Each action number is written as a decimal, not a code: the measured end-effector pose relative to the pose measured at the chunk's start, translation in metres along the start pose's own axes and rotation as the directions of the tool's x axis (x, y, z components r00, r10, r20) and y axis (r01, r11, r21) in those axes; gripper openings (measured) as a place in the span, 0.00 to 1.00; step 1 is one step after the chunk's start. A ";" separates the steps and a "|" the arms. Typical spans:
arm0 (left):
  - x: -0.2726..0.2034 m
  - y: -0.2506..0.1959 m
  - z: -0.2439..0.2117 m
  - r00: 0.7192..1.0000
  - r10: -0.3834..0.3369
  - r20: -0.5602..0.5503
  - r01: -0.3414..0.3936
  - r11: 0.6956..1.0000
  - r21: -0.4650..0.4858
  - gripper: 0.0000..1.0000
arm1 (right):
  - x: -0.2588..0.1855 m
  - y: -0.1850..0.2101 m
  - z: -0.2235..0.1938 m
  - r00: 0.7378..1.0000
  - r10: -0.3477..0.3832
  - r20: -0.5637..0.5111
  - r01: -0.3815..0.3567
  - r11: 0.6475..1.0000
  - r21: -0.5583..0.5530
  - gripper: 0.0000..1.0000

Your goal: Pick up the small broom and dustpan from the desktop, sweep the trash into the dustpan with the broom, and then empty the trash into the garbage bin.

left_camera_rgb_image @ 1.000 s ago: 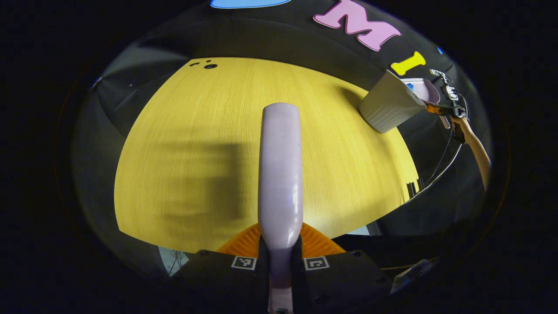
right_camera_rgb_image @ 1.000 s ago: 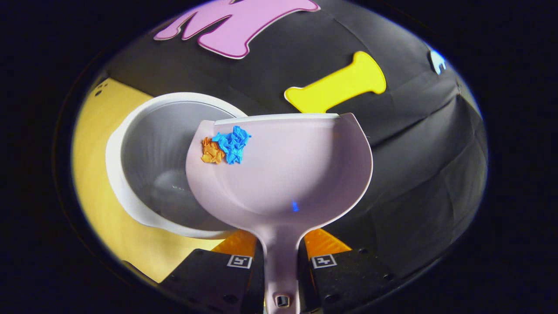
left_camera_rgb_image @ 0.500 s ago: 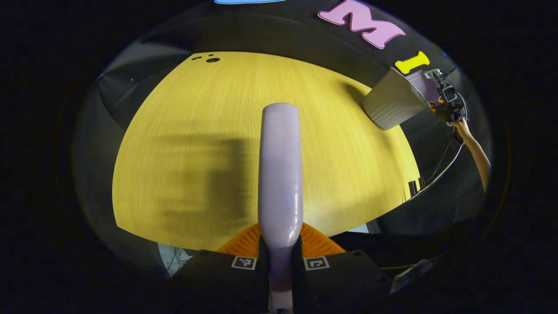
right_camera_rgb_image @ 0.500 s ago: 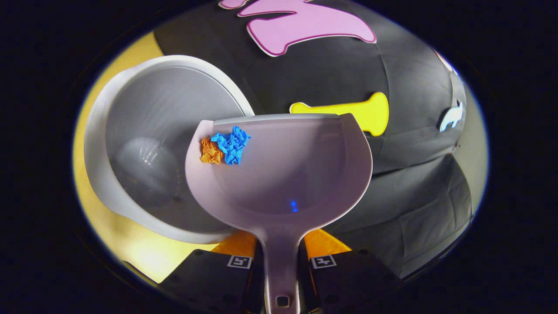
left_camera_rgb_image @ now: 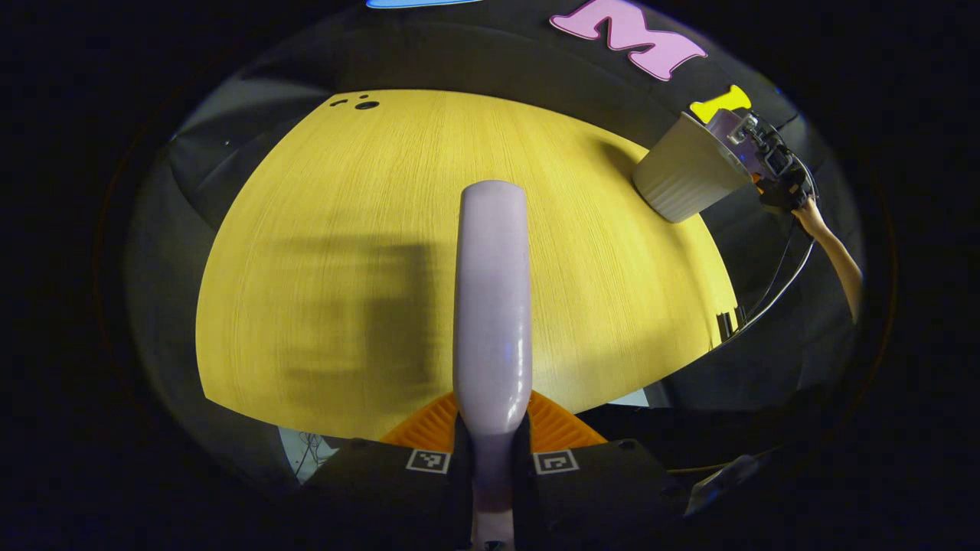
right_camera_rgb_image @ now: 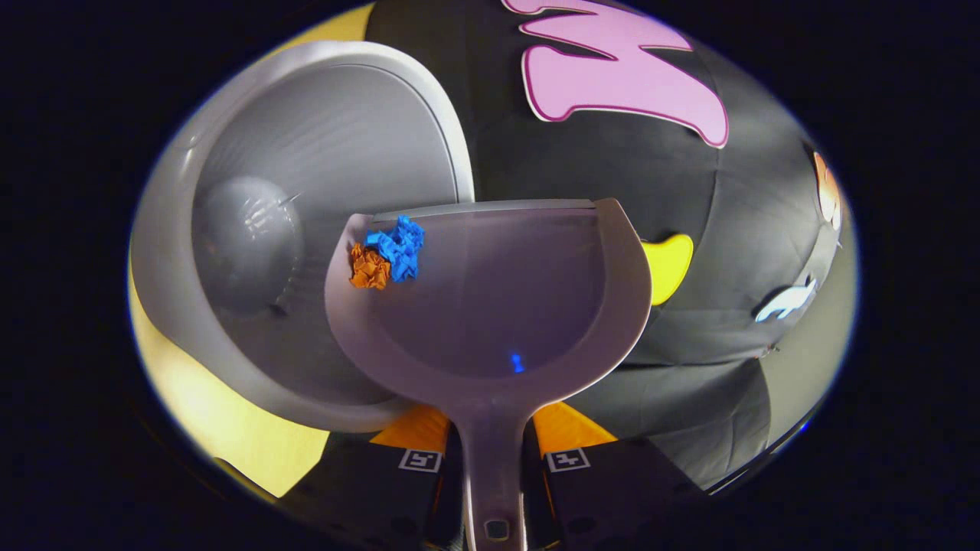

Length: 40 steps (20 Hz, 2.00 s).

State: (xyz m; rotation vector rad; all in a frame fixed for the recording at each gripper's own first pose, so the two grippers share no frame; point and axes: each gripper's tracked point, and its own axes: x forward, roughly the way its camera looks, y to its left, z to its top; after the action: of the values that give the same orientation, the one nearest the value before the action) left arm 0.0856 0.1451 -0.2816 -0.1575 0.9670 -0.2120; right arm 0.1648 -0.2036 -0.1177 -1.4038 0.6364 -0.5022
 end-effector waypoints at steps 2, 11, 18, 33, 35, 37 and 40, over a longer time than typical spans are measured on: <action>0.001 -0.003 -0.001 1.000 -0.001 0.003 0.001 1.000 -0.001 0.25 | -0.001 0.000 -0.001 1.000 -0.001 -0.002 0.001 1.000 -0.010 0.34; -0.009 -0.009 0.017 0.998 0.001 0.069 0.001 1.000 -0.026 0.25 | -0.010 0.019 -0.003 0.986 0.162 -0.046 -0.145 0.955 0.259 0.35; -0.016 -0.010 0.021 0.994 0.008 0.107 -0.002 0.998 -0.059 0.25 | -0.036 -0.001 -0.007 0.992 0.110 -0.057 -0.090 0.956 0.279 0.35; -0.020 -0.022 -0.010 0.995 0.014 0.095 -0.008 0.998 -0.067 0.25 | -0.016 -0.025 0.001 0.999 -0.012 0.036 0.016 0.991 -0.135 0.35; -0.022 -0.022 -0.008 0.994 0.020 0.107 -0.011 0.996 -0.084 0.25 | -0.015 -0.016 -0.003 0.997 0.072 -0.009 -0.071 0.997 0.028 0.35; -0.025 -0.021 -0.003 0.993 0.024 0.118 -0.013 0.995 -0.094 0.25 | -0.016 -0.009 -0.003 0.987 0.162 -0.018 -0.154 0.963 0.224 0.35; -0.025 -0.022 0.004 0.991 0.036 0.131 -0.025 0.996 -0.085 0.25 | -0.017 -0.005 -0.004 0.960 0.278 -0.025 -0.227 0.830 0.509 0.32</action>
State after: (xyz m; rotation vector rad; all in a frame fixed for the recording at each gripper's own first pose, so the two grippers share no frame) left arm 0.0730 0.1303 -0.2550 -0.2306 0.8459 -0.1316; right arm 0.1499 -0.1953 -0.1107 -0.7872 0.6984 -0.4825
